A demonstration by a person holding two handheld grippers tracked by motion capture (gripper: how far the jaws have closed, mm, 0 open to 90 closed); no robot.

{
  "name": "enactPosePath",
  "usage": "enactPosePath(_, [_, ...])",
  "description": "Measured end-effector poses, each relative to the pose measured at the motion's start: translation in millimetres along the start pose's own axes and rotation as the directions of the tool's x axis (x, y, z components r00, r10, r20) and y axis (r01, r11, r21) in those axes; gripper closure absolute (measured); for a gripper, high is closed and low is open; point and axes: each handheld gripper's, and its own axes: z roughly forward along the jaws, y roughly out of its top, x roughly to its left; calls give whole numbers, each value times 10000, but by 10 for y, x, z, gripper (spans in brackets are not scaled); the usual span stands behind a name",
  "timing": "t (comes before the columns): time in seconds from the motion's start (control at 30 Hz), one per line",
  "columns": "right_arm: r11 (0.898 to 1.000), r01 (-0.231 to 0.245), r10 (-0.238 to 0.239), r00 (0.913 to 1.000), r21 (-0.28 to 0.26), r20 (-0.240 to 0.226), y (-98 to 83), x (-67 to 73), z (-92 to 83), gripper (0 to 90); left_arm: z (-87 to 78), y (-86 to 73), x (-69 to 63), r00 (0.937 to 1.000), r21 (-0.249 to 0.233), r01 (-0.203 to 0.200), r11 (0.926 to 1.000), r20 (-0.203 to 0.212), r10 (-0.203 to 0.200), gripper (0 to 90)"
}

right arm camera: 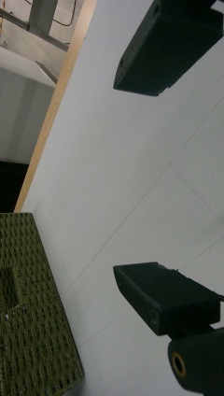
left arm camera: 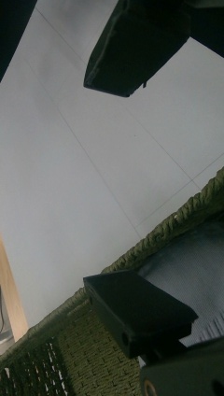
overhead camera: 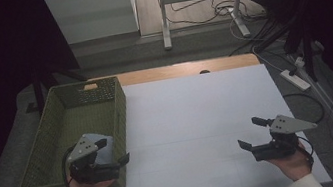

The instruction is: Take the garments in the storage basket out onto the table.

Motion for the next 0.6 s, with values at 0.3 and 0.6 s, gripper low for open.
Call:
enactPosePath(0.3, [9999, 101, -101, 9999, 59, -37, -13, 0, 8, 102, -8, 4, 5, 10000, -38, 25, 10000, -36, -25, 72])
enactPosePath(0.6, [9997, 170, -168, 9998, 180, -93, -20, 21, 33, 102, -16, 18, -7, 10000, -92, -14, 10000, 40, 14, 73])
